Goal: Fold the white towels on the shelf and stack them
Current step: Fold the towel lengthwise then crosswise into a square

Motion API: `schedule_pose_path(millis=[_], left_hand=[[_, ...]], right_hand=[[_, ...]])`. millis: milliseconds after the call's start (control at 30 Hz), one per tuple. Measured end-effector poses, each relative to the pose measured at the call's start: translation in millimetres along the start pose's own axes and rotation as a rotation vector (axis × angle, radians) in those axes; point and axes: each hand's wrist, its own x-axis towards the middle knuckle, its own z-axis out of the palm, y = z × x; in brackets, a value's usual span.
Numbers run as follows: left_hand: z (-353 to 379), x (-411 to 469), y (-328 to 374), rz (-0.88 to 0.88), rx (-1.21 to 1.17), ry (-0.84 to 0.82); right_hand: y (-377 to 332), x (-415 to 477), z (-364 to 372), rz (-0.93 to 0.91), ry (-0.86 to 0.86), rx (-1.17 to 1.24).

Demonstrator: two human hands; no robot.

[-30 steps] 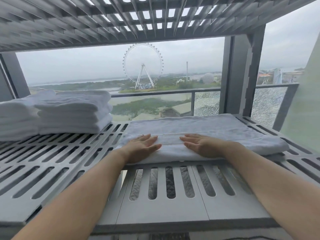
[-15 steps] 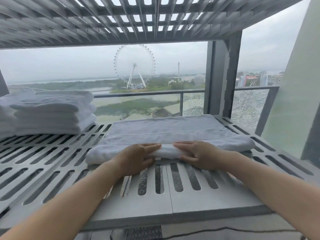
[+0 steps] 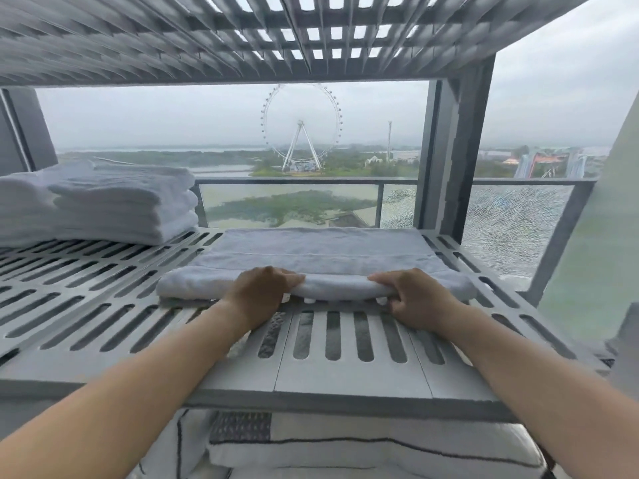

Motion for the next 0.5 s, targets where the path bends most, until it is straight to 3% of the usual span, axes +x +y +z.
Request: schedule_pose_path(millis=[133, 233, 333, 500], left_hand=[[-16.0, -16.5, 7.2, 0.002, -0.03, -0.096], [-27.4, -37.8, 18.4, 0.001, -0.058, -0.051], [-38.6, -44.5, 20.1, -0.125, -0.245, -0.03], [-47.2, -23.5, 7.8, -0.249, -0.481, -0.084]], right_hand=[[-2.0, -8.2, -7.3, -0.035, 0.023, -0.062], [-1.3, -8.3, -14.7, 0.016, 0.002, 0.075], [0.1, 5.9, -20.7, 0.099, 0.015, 0.293], [2.9, 40.3, -14.9, 0.066, -0.065, 0.235]])
